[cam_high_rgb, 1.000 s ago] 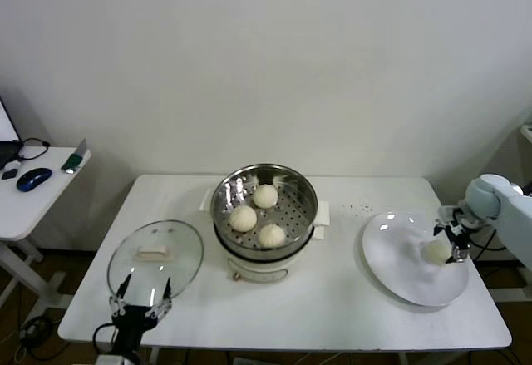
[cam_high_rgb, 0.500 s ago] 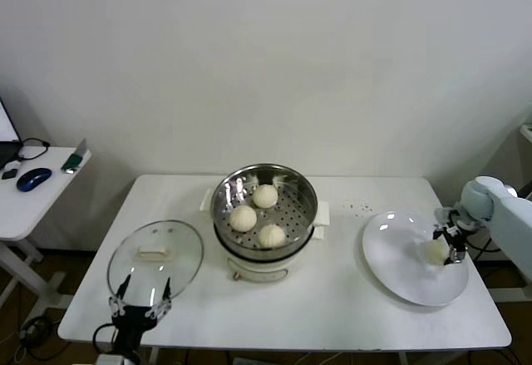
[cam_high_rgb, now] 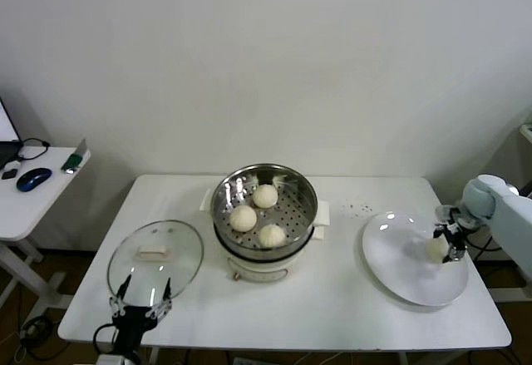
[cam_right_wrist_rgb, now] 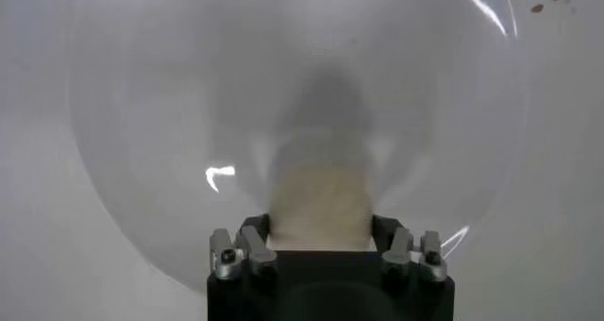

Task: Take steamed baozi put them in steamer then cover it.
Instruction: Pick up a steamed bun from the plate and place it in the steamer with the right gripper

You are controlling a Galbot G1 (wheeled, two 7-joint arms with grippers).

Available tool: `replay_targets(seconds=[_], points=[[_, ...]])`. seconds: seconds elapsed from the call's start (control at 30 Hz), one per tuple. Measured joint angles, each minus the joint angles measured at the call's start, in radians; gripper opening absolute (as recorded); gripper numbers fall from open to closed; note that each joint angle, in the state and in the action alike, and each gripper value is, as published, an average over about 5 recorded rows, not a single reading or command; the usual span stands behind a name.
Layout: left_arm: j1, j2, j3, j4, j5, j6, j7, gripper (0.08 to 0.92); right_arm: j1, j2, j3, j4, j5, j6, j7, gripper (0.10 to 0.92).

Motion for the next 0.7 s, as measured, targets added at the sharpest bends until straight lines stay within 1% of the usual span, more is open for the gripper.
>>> replay_targets(seconds=[0.13,0.3,0.5,0.7], points=[[0.007,-0.004,0.002,-0.01,0.001,0.0,0.002,0.823,0.063,-0.003,-0.069,0.018,0.07,-0.026,0.001,0.696],[0.018,-0.009,0.011,-0.026,0.0,-0.007,0.005,0.823,0.209,0.014,-0.218,0.046,0.21,-0.075,0.009,0.696],[0.031,-0.009,0.025,-0.043,-0.002,-0.017,0.01,0.823,0.44,0.079,-0.45,0.08,0.445,-0.146,0.023,0.696],[0.033,-0.008,0.04,-0.061,-0.008,-0.016,0.012,0.823,0.663,0.189,-0.688,0.103,0.708,-0.205,0.039,0.696]])
